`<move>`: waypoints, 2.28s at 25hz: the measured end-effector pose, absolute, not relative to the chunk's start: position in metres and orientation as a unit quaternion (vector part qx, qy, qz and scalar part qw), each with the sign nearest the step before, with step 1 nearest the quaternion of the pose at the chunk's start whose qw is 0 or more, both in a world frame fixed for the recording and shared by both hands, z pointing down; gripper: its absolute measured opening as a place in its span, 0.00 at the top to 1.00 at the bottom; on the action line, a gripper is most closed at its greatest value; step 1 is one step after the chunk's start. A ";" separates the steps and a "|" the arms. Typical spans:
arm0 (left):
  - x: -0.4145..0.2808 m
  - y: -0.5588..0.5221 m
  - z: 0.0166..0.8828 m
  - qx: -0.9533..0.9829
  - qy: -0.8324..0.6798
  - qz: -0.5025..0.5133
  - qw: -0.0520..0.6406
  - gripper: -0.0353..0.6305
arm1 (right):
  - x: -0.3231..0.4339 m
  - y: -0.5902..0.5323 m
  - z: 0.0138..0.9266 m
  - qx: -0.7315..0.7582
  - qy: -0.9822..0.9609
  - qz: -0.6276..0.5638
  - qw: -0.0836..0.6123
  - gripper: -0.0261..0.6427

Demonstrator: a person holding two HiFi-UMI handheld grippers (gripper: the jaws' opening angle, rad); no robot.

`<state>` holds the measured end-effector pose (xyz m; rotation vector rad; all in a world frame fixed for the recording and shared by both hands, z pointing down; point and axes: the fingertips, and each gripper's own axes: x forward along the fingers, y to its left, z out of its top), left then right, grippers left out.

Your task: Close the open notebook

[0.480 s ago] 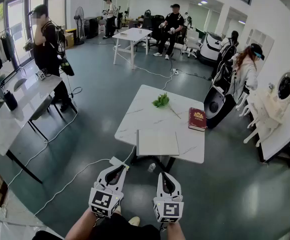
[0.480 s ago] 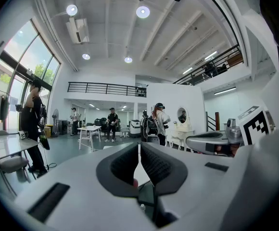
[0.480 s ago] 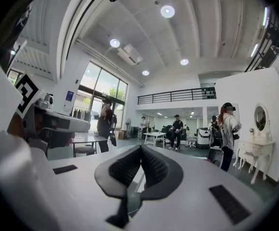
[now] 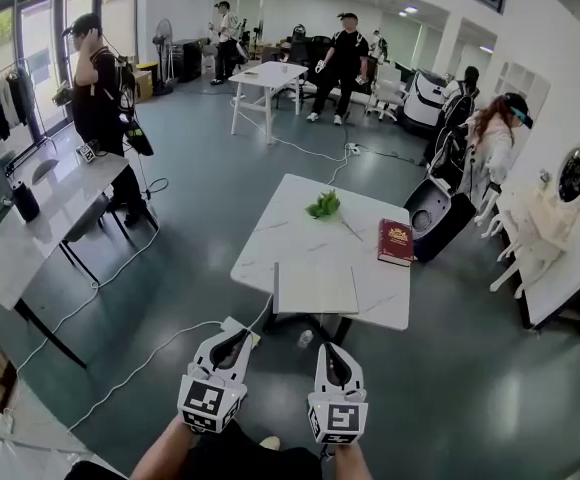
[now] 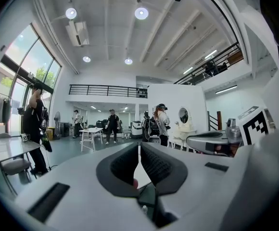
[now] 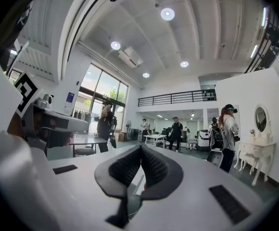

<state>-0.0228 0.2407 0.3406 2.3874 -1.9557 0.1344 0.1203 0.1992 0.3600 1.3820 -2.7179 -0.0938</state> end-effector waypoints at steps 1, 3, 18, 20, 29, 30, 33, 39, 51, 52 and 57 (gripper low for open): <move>-0.024 0.238 0.340 0.772 -0.633 0.043 0.025 0.90 | 0.120 0.197 0.360 0.453 -0.890 -0.031 0.044 0.94; -0.026 0.232 0.339 0.773 -0.633 0.041 0.024 0.90 | 0.118 0.191 0.360 0.455 -0.889 -0.032 0.043 0.94; -0.094 0.110 0.336 0.821 -0.568 0.049 0.027 0.90 | 0.056 0.095 0.362 0.522 -0.851 -0.014 0.053 0.94; -0.103 0.084 0.341 0.830 -0.555 0.047 0.030 0.90 | 0.047 0.076 0.366 0.535 -0.843 -0.014 0.059 0.94; -0.131 0.012 0.370 0.867 -0.493 0.058 0.056 0.90 | 0.015 0.020 0.379 0.586 -0.806 -0.003 0.090 0.94; -0.134 0.005 0.374 0.870 -0.486 0.058 0.059 0.90 | 0.012 0.015 0.383 0.591 -0.801 -0.002 0.093 0.94; -0.145 -0.012 0.385 0.880 -0.467 0.061 0.065 0.90 | 0.000 0.003 0.396 0.605 -0.789 -0.001 0.106 0.94; -0.156 -0.037 0.411 0.898 -0.425 0.077 0.080 0.90 | -0.019 -0.007 0.427 0.634 -0.763 0.019 0.127 0.94; -0.158 -0.065 0.508 0.895 -0.411 0.114 0.133 0.90 | -0.037 -0.038 0.528 0.613 -0.768 0.064 0.172 0.94; -0.158 -0.065 0.518 0.891 -0.415 0.117 0.140 0.90 | -0.037 -0.040 0.540 0.606 -0.772 0.069 0.175 0.94; -0.152 -0.062 0.564 0.877 -0.429 0.134 0.170 0.90 | -0.037 -0.043 0.596 0.580 -0.785 0.098 0.196 0.94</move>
